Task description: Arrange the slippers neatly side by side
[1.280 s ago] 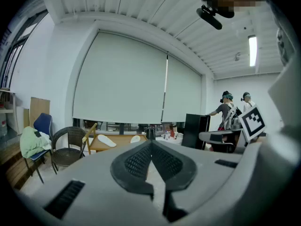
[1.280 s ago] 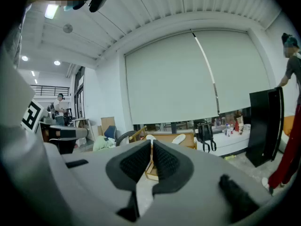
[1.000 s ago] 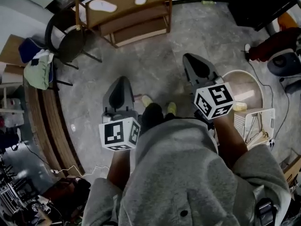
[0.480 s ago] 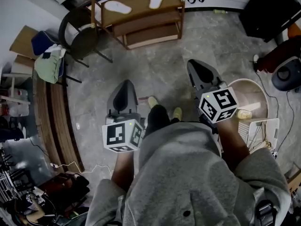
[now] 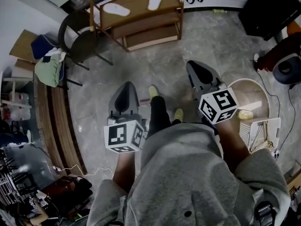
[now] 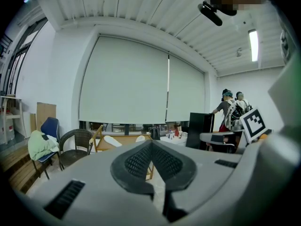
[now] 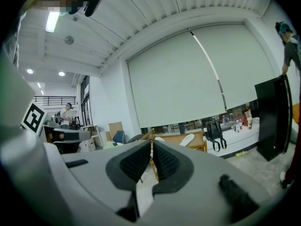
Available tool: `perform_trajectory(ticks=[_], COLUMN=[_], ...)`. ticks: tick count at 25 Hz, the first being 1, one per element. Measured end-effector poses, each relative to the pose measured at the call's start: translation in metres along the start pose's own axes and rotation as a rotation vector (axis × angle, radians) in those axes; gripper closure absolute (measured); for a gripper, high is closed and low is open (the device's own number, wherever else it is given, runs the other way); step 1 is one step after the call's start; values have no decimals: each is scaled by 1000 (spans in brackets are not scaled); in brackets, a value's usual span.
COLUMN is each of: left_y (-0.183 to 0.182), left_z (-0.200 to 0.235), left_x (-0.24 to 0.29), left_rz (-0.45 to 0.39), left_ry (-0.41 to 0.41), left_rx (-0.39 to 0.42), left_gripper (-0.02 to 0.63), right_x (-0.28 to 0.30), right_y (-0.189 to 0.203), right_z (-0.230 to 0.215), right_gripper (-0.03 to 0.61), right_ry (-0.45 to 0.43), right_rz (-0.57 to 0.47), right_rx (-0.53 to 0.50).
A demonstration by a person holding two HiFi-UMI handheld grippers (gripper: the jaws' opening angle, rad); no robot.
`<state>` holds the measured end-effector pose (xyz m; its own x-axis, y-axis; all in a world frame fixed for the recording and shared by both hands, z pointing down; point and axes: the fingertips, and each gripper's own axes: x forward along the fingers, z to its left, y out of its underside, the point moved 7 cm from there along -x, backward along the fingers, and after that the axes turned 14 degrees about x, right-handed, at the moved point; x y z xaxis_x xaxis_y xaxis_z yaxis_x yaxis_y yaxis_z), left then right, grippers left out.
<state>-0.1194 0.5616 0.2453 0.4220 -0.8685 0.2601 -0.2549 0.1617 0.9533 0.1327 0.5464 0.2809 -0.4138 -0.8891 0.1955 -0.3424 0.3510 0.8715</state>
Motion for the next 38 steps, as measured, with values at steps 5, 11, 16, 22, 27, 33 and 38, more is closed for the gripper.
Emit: perform_trajectory(ticks=[5,11,16,22,27,33,38], left_y=[0,-1,3,1,-1,-5,-13], left_z=[5,14,24,43,74,108,134], left_x=[17,42,64,94,125,158,186], left_rz=[17,34,51,60,66,54,50], left_ry=[20,29,32,28,28,41,47], left_rx=[-11,-21,-28,-52,-66,-76,-73], left_gripper=[600,598,598,598,598,598,598], right_x=[11,36,57,90,130,170,205], right_y=[-4,-7,-7,-16,-27,-37,-53], right_z=[-8,-19,-29,-38,-39,-37,-31], right_gripper=[548,548,548,548,548,548,548], right_ry=[16,15,18,23,28,40,48], right_rz=[6,27,45,74,90,102,98], right_rx=[18,27,36,33,24,22,13])
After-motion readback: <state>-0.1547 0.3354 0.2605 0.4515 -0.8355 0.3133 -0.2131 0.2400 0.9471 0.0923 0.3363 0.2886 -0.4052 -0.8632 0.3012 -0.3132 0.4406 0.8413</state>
